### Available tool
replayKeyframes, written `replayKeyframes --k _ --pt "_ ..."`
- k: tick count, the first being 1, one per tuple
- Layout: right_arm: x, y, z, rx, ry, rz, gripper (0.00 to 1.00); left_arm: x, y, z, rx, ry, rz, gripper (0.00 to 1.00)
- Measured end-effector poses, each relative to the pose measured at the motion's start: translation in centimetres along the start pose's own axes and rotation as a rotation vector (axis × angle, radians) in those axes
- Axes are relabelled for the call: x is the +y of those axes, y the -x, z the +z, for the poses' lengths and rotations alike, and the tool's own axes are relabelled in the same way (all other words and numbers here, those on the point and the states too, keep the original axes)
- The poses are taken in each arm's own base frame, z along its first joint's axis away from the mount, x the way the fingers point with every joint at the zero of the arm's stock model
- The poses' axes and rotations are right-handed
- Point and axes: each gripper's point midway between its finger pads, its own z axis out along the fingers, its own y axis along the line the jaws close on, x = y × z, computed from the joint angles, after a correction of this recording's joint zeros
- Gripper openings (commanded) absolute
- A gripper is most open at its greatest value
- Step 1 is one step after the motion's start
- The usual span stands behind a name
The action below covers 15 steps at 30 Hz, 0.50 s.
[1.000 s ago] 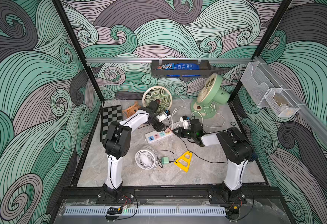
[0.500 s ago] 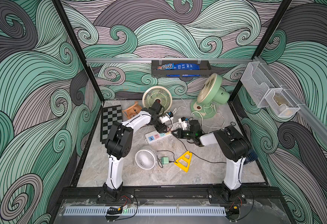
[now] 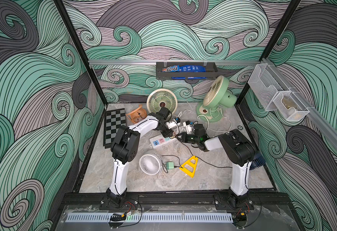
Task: Unplug the desk fan from the power strip
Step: Remove the plug from the socket.
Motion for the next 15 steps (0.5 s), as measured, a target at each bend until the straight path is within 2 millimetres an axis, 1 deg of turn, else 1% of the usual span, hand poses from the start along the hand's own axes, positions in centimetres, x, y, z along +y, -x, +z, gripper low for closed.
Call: replayKeyframes --k 2,6,9,15 --pt "0.07 -0.04 0.07 0.000 -0.001 0.005 0.10 0.01 0.01 0.00 0.001 0.002 -0.003 0.18" --pt "0.19 -0.13 0.24 -0.003 -0.006 0.013 0.09 0.02 -0.01 0.02 0.003 0.005 -0.004 0.07" --pt "0.23 -0.09 0.37 -0.008 -0.013 0.024 0.08 -0.01 0.05 0.05 0.003 0.016 0.001 0.01" --pt "0.15 0.04 0.65 -0.010 -0.034 0.047 0.07 -0.07 0.00 0.04 -0.001 0.095 0.031 0.00"
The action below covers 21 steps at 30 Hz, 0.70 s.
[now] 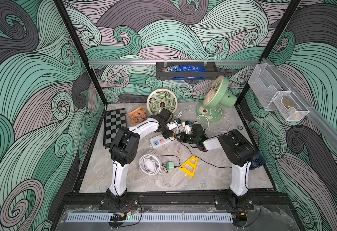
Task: Unplug the desk fan from the power strip
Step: Remove the plug from the socket.
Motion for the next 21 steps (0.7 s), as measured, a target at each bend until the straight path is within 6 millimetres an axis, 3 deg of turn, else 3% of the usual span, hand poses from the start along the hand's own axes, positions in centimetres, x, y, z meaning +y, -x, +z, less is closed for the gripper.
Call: replayKeyframes --k 21 --pt "-0.06 0.31 0.36 -0.014 -0.030 0.015 0.06 0.50 0.09 -0.07 0.008 -0.014 -0.039 0.00"
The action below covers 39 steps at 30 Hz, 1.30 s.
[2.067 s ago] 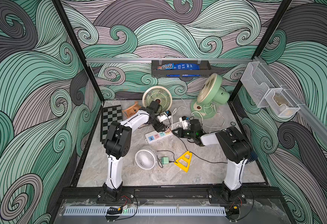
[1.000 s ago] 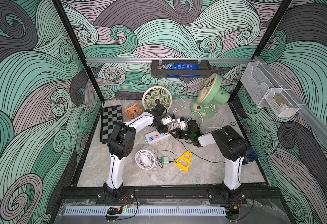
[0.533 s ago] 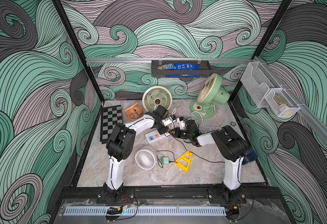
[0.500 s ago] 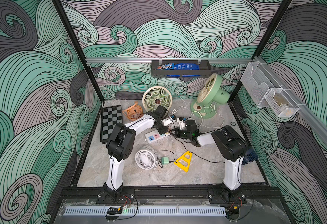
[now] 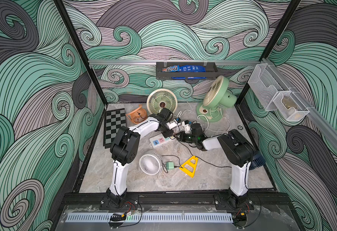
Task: Unplug the desk fan from the power strip
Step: Remove the plug from the socket.
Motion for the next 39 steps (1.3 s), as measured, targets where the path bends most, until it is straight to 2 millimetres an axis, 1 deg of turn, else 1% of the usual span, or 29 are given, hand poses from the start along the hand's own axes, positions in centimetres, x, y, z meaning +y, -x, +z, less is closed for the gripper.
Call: replayKeyframes --k 8,12,16,18,23,28,32,39 --pt "0.09 -0.12 0.06 0.002 0.000 0.007 0.06 -0.10 -0.01 0.01 0.002 0.041 0.032 0.00" --pt "0.10 -0.10 0.07 0.001 0.000 0.008 0.06 0.37 -0.04 -0.09 0.013 0.001 -0.016 0.00" --pt "0.07 -0.01 0.08 -0.004 -0.003 0.007 0.06 0.23 0.04 -0.07 0.003 -0.045 -0.038 0.00" --pt "0.03 0.02 0.07 -0.006 -0.004 0.007 0.06 0.15 -0.06 0.07 0.005 -0.036 -0.026 0.00" --pt "0.07 -0.10 0.06 -0.001 -0.001 0.008 0.06 -0.07 -0.11 0.01 0.005 0.055 0.048 0.00" --pt "0.15 -0.11 0.09 -0.003 -0.001 0.008 0.06 0.34 -0.10 -0.14 0.010 0.032 0.009 0.00" --pt "0.18 -0.09 0.11 -0.005 -0.001 0.007 0.06 0.19 -0.06 -0.07 0.002 -0.010 -0.009 0.00" --pt "0.18 -0.15 0.11 -0.003 0.000 0.008 0.06 -0.08 -0.09 -0.04 -0.001 0.061 0.050 0.00"
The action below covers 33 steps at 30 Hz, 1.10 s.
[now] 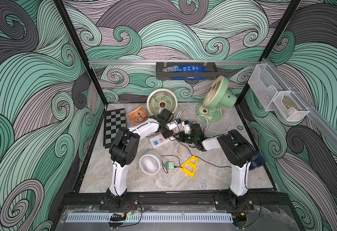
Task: Unplug the desk fan from the power strip
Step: Remove the plug from the socket.
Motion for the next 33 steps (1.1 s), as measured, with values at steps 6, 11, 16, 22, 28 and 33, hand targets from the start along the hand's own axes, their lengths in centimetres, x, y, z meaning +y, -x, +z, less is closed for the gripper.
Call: replayKeyframes --k 6,11,16,22,28,33 --pt "-0.03 0.04 0.00 -0.003 -0.002 -0.001 0.06 0.57 -0.04 -0.13 -0.004 -0.072 -0.084 0.00" --pt "-0.05 0.08 0.01 -0.005 -0.003 -0.001 0.06 0.17 -0.08 -0.04 -0.017 -0.079 -0.073 0.00" --pt "0.01 0.02 0.02 -0.003 -0.001 -0.001 0.06 -0.08 -0.10 -0.13 -0.024 0.017 -0.010 0.00" --pt "0.00 0.06 0.03 -0.005 -0.003 -0.002 0.06 0.56 0.05 -0.57 -0.022 -0.047 -0.094 0.00" --pt "0.06 -0.01 0.08 -0.005 -0.003 -0.003 0.06 0.05 -0.01 -0.60 -0.048 -0.040 -0.062 0.00" --pt "0.06 -0.03 0.08 -0.005 -0.003 -0.003 0.06 -0.08 0.06 -0.72 -0.048 0.016 -0.035 0.00"
